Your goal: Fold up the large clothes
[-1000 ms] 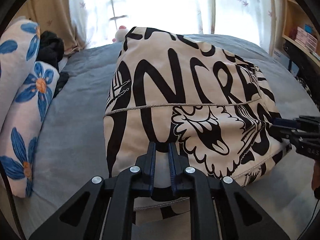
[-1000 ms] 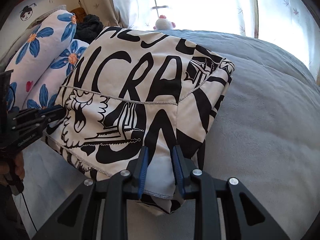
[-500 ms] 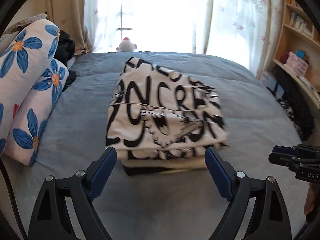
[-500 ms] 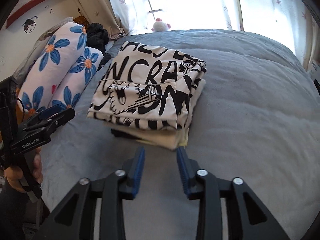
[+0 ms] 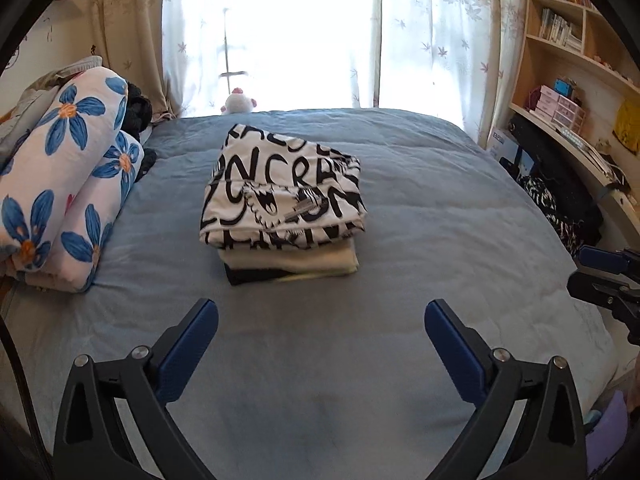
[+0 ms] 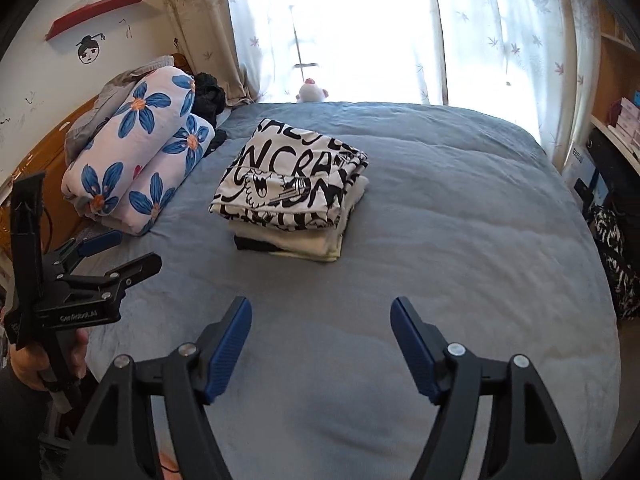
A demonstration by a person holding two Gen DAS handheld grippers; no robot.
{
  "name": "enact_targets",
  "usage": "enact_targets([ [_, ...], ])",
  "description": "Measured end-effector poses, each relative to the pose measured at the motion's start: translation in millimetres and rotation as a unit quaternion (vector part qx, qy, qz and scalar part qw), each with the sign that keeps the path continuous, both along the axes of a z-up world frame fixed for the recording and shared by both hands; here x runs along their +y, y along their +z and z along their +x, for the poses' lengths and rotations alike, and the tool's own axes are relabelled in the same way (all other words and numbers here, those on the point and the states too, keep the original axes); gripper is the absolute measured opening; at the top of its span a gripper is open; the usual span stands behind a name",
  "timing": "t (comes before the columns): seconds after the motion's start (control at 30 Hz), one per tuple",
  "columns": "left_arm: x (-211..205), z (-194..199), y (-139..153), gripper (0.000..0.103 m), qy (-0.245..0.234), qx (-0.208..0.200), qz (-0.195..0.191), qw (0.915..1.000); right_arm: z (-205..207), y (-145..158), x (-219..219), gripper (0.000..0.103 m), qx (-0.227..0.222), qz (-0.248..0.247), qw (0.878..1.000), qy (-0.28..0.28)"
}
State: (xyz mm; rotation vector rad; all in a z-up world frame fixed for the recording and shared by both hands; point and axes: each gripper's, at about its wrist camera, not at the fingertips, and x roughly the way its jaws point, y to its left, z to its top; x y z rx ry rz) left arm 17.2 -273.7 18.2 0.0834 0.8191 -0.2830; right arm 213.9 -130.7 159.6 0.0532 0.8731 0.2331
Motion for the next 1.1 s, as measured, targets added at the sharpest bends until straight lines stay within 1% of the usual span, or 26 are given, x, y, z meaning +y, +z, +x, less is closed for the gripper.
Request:
enact_targets([
  [0.1,-8.8,-31.6,-7.6,0.102,0.0,0.007,-0.01,0.9999,-24.1,-16.6,-8.7,0.072,0.002,-0.004,1.0,-0.016],
  [0.2,-17.2,-61.7,-24.4,0.102,0.012,0.008,-0.003,0.9999,-46.1,-40.9,-15.3,0.073,0.004,-0.016,0.999,-0.033],
  [0.27,-23.0,-80.5,-39.2,0.102,0.023,0.002,0.01,0.9997,-59.2,-58.4,-19.7,0.073,0.003,-0.016,0.999,-0.046],
  [0.3,-26.0,-89.6,-48.3,0.102,0.028,-0.002,0.018,0.9994,-66.6,-67.7,-23.2,0.078,0.002,-0.012,0.998,-0.056],
  [0.33,-28.0,-96.7,-54.0,0.102,0.031,-0.005,0.022,0.9993,-73.6,-77.1,-26.4,0.085,0.003,-0.011,0.998,-0.065],
  [0.37,-31.5,-106.8,-63.5,0.102,0.036,-0.007,0.026,0.999,-79.7,-85.4,-29.6,0.088,0.003,-0.008,0.997,-0.072],
  [0.4,-32.6,-111.2,-69.4,0.102,0.039,-0.006,0.027,0.9989,-86.0,-92.8,-32.0,0.09,0.002,-0.008,0.997,-0.08],
  [0.47,-33.8,-122.4,-83.2,0.102,0.051,0.0,0.017,0.9985,-98.2,-106.1,-35.7,0.09,0.001,-0.012,0.996,-0.094],
  [0.53,-37.8,-131.4,-95.8,0.102,0.062,0.006,0.018,0.9979,-110.9,-119.6,-37.6,0.09,0.003,-0.013,0.994,-0.106],
  [0.63,-46.7,-148.3,-110.5,0.102,0.065,0.006,0.018,0.9977,-128.0,-131.6,-37.9,0.09,-0.001,-0.012,0.993,-0.117],
  [0.8,-58.9,-168.5,-123.3,0.102,0.061,0.012,0.012,0.998,-152.6,-147.5,-37.7,0.09,-0.009,-0.003,0.99,-0.139],
  [0.9,-62.9,-175.8,-128.1,0.102,0.055,0.018,0.013,0.9983,-155.1,-152.9,-34.2,0.09,-0.003,-0.001,0.991,-0.131],
  [1.0,-66.2,-179.5,-129.8,0.102,0.055,0.017,0.017,0.9982,-157.9,-154.5,-31.2,0.09,-0.012,-0.018,0.99,-0.137],
  [1.1,-68.4,-179.6,-131.6,0.102,0.057,0.018,0.02,0.998,-161.1,-154.9,-31.7,0.09,-0.017,-0.013,0.99,-0.137],
])
